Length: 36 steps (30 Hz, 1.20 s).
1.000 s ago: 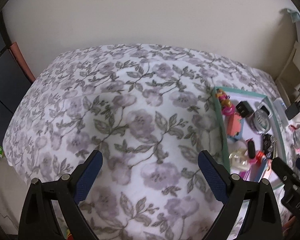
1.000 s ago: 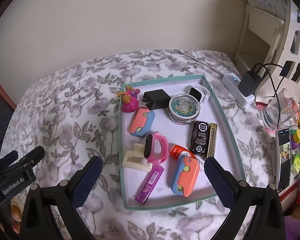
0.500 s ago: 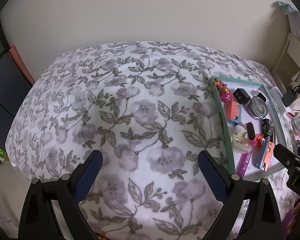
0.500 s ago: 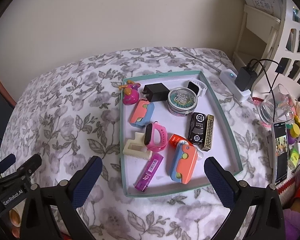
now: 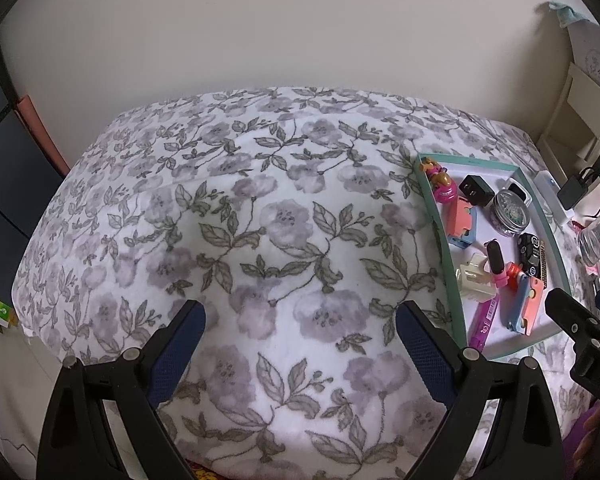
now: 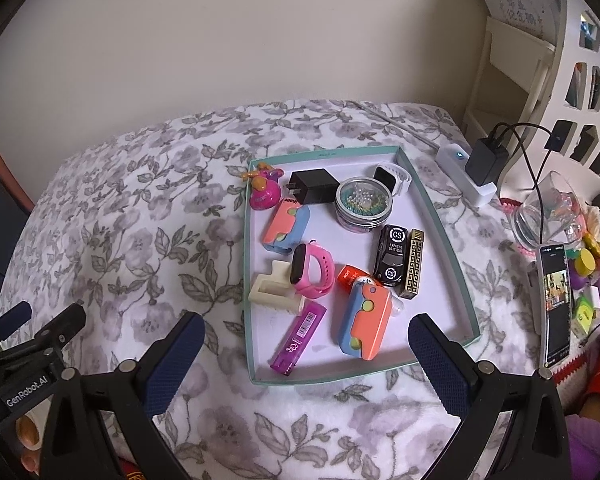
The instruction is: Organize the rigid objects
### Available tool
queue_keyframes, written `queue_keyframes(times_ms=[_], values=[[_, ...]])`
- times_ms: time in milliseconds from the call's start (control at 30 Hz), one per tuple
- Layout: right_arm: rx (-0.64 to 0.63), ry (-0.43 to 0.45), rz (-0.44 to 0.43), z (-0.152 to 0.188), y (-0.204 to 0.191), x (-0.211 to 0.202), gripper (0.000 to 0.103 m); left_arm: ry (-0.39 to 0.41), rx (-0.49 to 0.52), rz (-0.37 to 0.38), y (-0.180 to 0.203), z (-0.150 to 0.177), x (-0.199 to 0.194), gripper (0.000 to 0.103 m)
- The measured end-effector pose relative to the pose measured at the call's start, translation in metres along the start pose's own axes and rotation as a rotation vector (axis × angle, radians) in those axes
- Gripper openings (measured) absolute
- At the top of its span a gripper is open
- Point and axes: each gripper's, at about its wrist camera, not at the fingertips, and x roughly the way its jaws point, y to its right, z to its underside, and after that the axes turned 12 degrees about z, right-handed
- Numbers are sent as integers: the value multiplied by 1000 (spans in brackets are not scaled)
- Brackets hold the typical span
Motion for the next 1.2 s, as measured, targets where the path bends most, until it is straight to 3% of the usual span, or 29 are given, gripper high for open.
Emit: queue_keyframes(times_ms=[1200], values=[[-40,0,13,-2,-3,3,103,-6,-36,44,-1,-1,0,96]])
